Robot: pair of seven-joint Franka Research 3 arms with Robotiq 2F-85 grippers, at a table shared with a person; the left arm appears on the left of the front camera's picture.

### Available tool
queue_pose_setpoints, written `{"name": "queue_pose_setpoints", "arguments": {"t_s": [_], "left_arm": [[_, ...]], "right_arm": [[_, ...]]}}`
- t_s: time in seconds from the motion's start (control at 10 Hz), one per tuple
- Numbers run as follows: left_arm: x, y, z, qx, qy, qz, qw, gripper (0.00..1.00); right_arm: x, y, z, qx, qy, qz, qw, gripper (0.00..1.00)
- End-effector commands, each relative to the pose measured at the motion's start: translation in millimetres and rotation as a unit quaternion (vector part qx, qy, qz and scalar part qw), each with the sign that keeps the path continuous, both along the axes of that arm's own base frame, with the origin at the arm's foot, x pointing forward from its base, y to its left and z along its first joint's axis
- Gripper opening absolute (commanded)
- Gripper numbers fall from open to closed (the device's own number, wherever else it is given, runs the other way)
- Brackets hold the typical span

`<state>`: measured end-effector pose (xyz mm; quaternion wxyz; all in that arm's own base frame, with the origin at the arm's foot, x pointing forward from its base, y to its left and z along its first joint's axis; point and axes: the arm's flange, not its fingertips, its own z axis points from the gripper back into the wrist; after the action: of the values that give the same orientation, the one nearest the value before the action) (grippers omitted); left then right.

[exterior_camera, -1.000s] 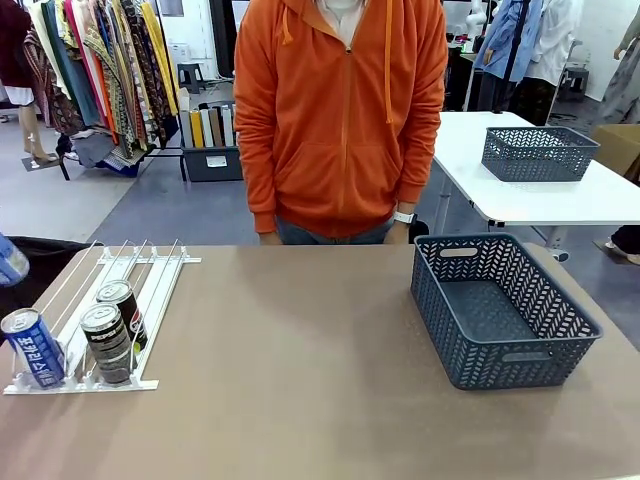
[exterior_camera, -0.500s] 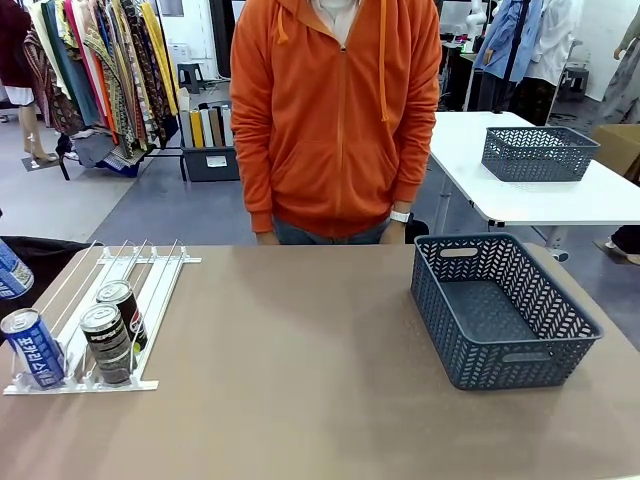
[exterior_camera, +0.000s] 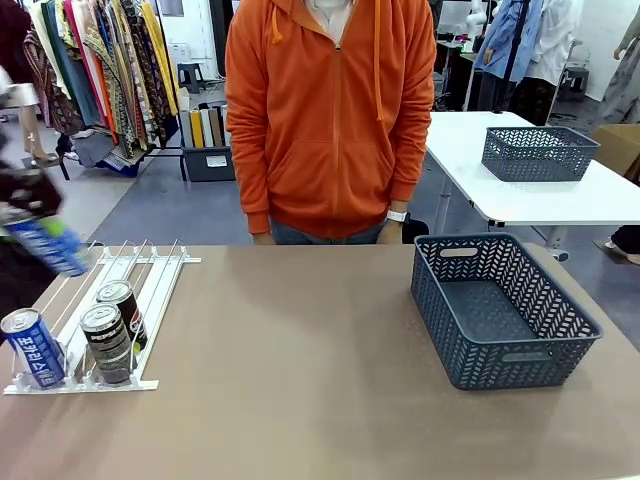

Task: Retrieve and store the cans from the dispenser.
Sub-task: Pick up one can from the Automatic Can Dispenser and place it in the middle of the table.

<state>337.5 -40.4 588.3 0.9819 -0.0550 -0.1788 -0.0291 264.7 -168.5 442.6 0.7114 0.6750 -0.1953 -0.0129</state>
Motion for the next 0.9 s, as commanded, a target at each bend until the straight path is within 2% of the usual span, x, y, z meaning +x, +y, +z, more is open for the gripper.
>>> {"name": "queue_pose_setpoints", "arguments": {"t_s": [0.0, 0.1, 0.3, 0.4, 0.5, 0.8], "left_arm": [[55, -76, 0, 0.000, -0.011, -0.069, 0.998, 0.00], [76, -120, -16, -0.002, -0.004, -0.095, 0.995, 0.00], [102, -203, -63, -0.017, 0.033, -0.156, 0.987, 0.00], [106, -243, -92, -0.010, 0.057, -0.184, 0.981, 0.00], [107, -276, -117, 0.003, 0.062, -0.198, 0.978, 0.00], [101, -344, -174, 0.043, 0.095, -0.247, 0.963, 0.00]], "right_arm": [[1, -1, 6, 0.006, -0.004, -0.002, 1.000, 1.00], [1, -1, 6, 0.006, -0.004, -0.002, 1.000, 1.00], [1, -1, 6, 0.006, -0.004, -0.002, 1.000, 1.00], [1, -1, 6, 0.006, -0.004, -0.002, 1.000, 1.00], [1, -1, 6, 0.006, -0.004, -0.002, 1.000, 1.00], [1, -1, 6, 0.006, -0.004, -0.002, 1.000, 1.00]]}}
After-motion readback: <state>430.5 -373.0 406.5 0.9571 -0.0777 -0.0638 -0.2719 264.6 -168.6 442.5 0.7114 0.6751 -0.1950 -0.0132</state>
